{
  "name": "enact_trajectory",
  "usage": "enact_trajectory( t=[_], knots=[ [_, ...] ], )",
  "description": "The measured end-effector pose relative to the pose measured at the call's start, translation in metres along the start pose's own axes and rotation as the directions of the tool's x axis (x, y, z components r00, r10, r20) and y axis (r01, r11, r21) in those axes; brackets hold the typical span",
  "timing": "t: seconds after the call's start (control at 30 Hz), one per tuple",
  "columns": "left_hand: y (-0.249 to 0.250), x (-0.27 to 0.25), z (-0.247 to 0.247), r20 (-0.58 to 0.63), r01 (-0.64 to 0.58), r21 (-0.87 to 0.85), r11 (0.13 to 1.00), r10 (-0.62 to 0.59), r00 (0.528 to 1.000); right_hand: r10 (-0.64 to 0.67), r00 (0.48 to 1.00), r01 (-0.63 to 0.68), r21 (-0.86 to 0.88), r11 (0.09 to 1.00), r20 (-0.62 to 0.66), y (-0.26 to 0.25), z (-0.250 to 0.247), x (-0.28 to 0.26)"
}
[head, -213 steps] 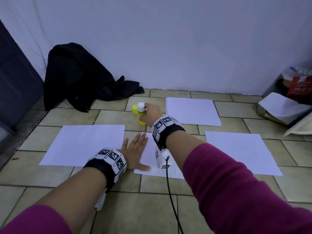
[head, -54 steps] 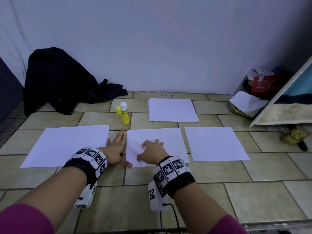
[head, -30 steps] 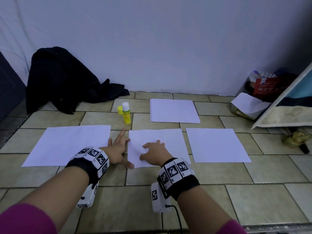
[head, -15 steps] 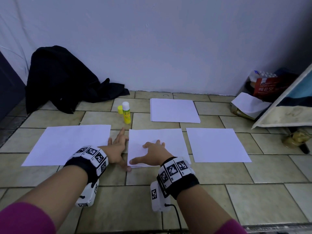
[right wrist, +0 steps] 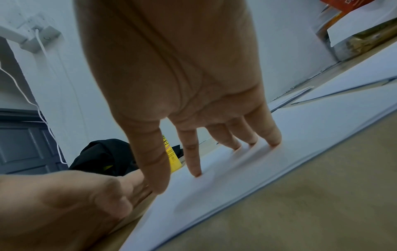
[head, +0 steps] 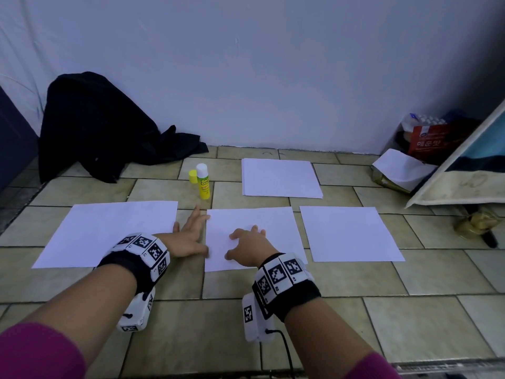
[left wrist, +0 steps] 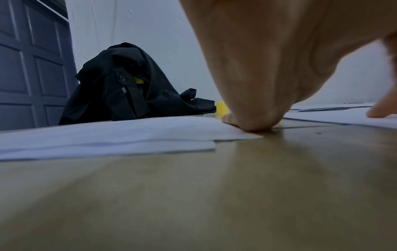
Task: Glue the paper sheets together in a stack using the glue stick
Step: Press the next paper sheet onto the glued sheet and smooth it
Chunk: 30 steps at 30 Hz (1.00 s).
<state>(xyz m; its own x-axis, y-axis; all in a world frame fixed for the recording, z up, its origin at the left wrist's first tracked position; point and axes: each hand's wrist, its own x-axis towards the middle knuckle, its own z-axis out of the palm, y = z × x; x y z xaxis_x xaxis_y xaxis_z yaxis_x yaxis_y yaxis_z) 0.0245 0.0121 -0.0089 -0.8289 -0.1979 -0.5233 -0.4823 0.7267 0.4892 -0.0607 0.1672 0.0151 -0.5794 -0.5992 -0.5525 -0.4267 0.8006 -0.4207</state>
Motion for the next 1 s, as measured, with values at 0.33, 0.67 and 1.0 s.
enact_trajectory(
  t=[0.33,0.67,1.0],
  knots=[
    [0.015,-0.003,0.005,-0.027,0.09,0.385,0.919,-0.086,0.996,0.054,0.998,-0.062,-0.3,0.952,-0.034,-0.015,0.01,0.002],
    [0.021,-0.002,0.005,-0.028,0.13,0.499,0.857,-0.134,0.991,-0.315,0.943,0.332,-0.281,0.901,0.104,-0.033,0.008,0.015],
    [0.023,-0.002,0.003,-0.024,0.133,0.524,0.841,-0.142,0.99,0.023,0.999,-0.012,-0.332,0.943,0.028,0.07,-0.067,0.03]
  ],
)
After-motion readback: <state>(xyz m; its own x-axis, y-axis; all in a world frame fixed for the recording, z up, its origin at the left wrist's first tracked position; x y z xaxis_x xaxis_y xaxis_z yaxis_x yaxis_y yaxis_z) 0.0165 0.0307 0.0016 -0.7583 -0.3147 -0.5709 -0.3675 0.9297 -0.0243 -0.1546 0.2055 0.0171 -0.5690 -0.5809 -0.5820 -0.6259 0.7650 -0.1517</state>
